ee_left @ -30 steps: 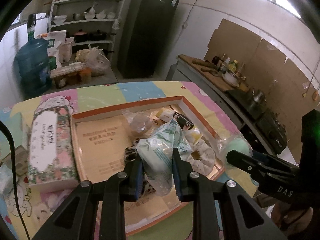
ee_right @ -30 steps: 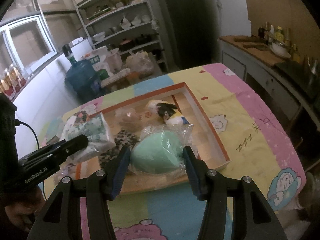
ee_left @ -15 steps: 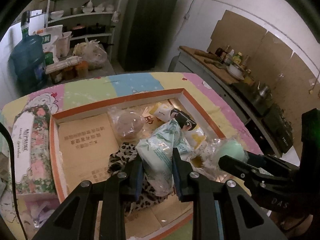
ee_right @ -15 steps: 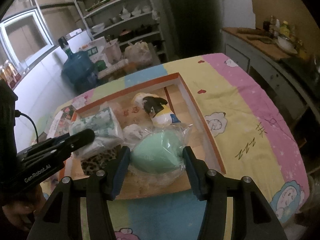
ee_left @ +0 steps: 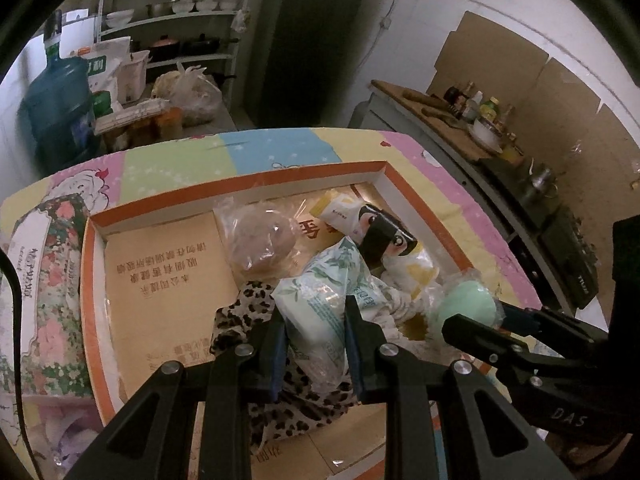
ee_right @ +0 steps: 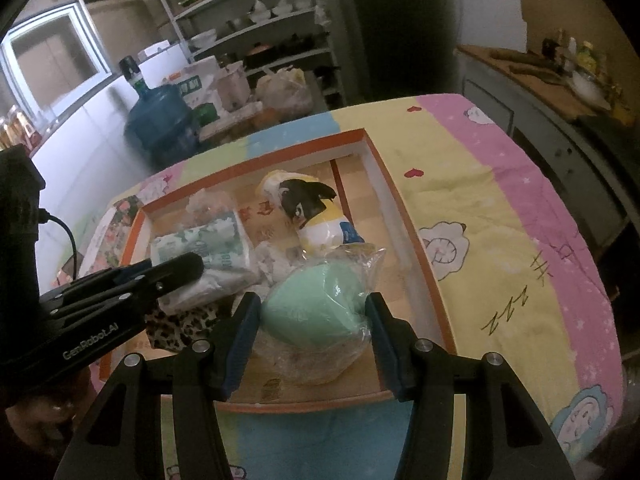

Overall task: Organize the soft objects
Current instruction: 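Lower the tissue pack and sponge into the box and open both grippers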

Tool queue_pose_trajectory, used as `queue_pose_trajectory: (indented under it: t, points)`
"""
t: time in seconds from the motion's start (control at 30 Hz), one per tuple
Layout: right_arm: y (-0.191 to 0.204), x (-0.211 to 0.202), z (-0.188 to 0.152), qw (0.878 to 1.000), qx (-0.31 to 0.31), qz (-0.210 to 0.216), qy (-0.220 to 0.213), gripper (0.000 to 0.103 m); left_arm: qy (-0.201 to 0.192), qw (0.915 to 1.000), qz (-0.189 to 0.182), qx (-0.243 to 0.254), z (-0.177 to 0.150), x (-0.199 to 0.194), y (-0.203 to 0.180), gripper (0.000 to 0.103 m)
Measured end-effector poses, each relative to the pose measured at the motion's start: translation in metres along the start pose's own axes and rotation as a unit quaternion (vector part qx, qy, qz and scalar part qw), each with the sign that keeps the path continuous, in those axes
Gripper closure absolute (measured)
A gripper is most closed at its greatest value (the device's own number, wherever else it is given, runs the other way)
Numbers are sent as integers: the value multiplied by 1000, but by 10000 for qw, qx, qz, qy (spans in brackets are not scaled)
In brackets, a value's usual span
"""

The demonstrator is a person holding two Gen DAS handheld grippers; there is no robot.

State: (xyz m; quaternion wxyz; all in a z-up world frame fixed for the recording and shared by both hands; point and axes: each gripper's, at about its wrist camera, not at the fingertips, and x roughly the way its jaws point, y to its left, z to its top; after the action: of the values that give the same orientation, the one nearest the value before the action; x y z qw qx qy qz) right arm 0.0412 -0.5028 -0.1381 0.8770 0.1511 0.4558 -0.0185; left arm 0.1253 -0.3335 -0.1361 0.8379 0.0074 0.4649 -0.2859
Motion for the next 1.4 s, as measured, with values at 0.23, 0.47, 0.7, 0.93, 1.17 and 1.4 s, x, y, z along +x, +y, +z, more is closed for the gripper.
queue_pose_trajectory:
  t: [0.23, 0.47, 0.7, 0.93, 1.17, 1.4]
  points:
    - [0, 9, -2, 9999, -39, -14, 99, 47, 69, 10000, -16, -25, 0, 8, 3, 75]
    - [0, 13, -3, 9999, -30, -21, 137, 46, 182, 9991, -253, -271, 2, 11, 14, 65]
    - [0, 14, -3, 9999, -8, -45, 131, 44, 141, 9996, -96, -220, 1, 4, 14, 34]
    - [4, 12, -2, 9999, 15, -145, 81, 38, -55, 9999, -8, -155, 4, -13, 14, 32]
    - [8, 2, 0, 9997, 43, -211, -86, 32, -237, 9996, 59, -111, 6, -30, 16, 32]
    - [13, -12, 2, 9991, 84, -296, -290, 32, -418, 9989, 159, -108, 5, -47, 23, 32]
